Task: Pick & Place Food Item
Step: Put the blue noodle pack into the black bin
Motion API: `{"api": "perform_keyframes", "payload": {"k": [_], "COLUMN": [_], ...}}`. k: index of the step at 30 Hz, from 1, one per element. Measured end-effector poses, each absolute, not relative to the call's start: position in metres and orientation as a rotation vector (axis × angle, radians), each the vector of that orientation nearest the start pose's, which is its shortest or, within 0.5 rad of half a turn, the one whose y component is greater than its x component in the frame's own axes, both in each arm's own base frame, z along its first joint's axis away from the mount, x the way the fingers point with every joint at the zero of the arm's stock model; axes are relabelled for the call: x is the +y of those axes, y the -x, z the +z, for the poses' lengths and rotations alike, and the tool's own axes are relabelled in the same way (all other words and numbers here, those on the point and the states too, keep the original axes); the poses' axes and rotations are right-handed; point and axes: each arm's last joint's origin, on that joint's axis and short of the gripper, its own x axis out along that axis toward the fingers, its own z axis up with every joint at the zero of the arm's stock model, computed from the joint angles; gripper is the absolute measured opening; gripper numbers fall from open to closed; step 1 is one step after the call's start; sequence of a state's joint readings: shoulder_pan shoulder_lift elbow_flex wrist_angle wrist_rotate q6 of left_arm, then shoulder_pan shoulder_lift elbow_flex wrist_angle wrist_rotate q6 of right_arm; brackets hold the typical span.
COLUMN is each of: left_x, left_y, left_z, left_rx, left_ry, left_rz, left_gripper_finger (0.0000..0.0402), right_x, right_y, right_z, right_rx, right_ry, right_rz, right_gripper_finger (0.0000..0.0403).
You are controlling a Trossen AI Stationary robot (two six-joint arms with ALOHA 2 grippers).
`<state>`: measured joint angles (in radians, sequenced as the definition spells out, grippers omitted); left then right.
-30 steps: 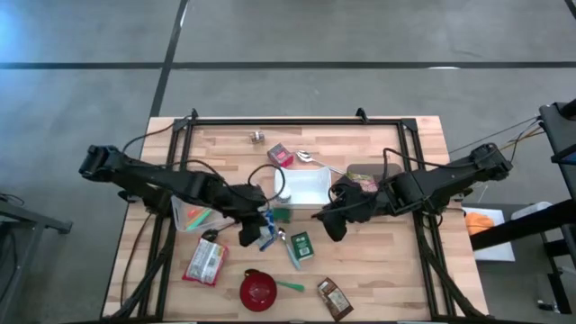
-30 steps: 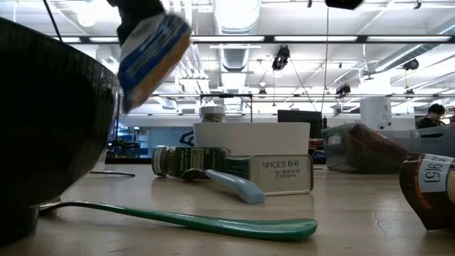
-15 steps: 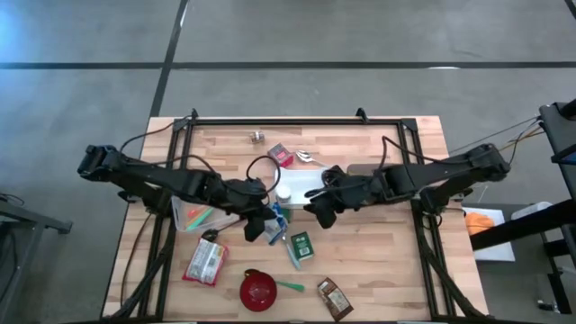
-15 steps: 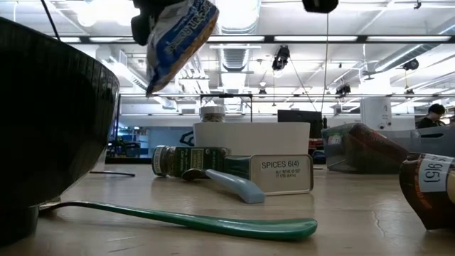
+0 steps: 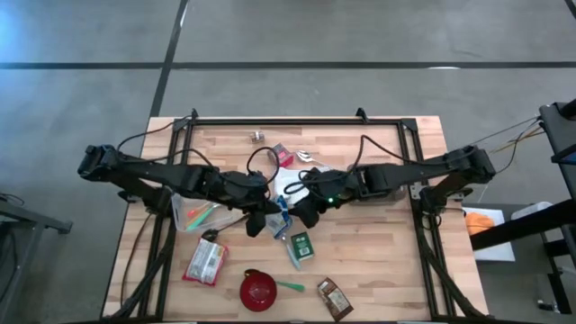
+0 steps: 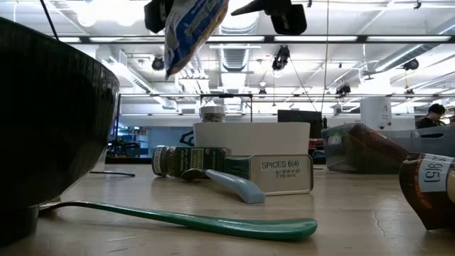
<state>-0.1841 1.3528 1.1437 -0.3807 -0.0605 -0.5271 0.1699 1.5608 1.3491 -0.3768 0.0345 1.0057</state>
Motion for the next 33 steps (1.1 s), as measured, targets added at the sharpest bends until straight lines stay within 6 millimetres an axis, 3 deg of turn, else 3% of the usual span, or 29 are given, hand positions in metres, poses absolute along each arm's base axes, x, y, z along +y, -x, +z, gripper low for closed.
{"api": "perform_keyframes", "payload": {"k": [9,33], "left_x": [-0.053,-0.048], "left_y": [-0.303,-0.308], "left_z": [0.315,0.319], "left_rx": [0.608,0.548], "left_ry": [0.404,0.428], "left_rz": [0.023,0.007], "left_gripper_finger": [0.0000,0.0000], "right_x": [0.050,0.042], "right_y": [-0.348,-0.358], "right_z": [0.325,0.314], "right_rx": [0.539,0.538], "right_ry": [-0.902,-0.919], "right_rz": [-0.183,-0.245], "right_gripper_finger": [0.0196,0.0192]}}
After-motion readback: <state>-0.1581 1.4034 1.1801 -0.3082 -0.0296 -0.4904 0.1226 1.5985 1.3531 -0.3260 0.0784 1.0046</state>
